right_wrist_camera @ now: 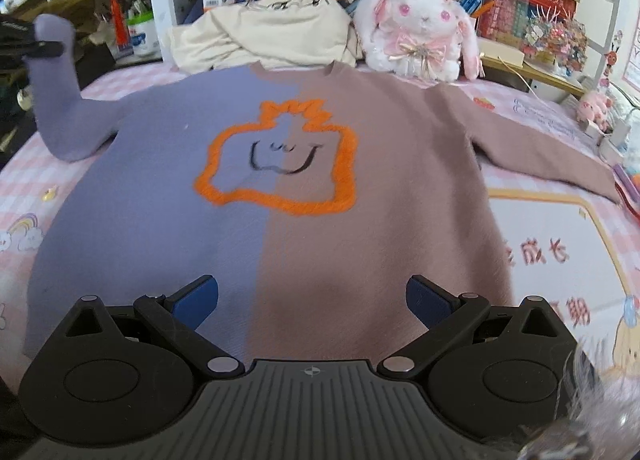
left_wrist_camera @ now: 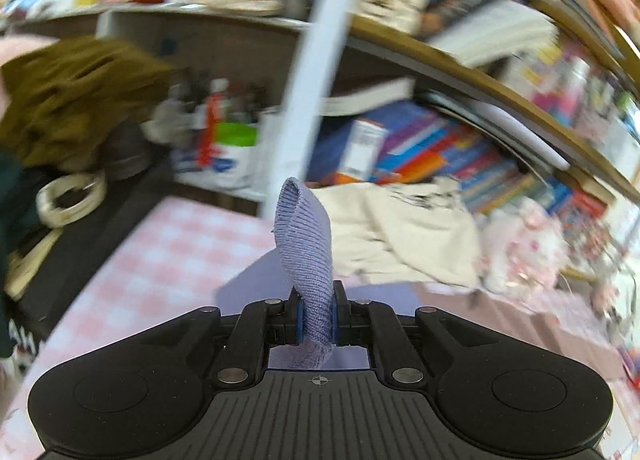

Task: Fold clothes
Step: 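Grasp the lavender sleeve cuff with the left gripper and lift it, then fold the lavender sleeve across the sweater body with the left gripper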

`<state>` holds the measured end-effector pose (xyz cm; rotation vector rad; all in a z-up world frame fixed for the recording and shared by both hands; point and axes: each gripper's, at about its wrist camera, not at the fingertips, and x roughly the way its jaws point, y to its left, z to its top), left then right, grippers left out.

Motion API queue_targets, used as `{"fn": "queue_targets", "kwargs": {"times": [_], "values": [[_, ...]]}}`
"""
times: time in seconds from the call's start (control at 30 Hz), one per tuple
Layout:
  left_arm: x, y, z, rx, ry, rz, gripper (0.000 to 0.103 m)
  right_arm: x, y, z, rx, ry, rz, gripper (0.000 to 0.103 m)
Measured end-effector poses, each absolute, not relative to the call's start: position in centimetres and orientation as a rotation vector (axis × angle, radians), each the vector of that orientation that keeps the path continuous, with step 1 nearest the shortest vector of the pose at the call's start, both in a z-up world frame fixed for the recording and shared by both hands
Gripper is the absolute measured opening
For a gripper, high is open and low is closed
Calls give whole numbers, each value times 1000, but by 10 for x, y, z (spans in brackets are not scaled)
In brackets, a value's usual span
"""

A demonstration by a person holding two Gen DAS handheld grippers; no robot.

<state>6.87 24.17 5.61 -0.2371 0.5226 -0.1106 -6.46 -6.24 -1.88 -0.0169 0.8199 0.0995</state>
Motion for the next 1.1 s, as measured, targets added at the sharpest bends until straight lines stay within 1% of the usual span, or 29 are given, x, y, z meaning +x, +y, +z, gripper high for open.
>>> {"fn": "queue_targets", "kwargs": {"times": [0.1, 0.6, 0.97, 1.1], "values": [[77, 203, 61, -177, 523, -136, 10, -58, -85, -18, -9, 812, 139, 101], [117, 59, 77, -118, 530, -165, 10, -38, -169, -22, 50, 822, 315, 101], [140, -7, 50, -80, 591, -161, 10, -37, -209, -24, 59, 827, 339, 101], [143, -19, 36, -64, 617, -143, 11, -37, -217, -25, 58, 832, 345, 101]]}}
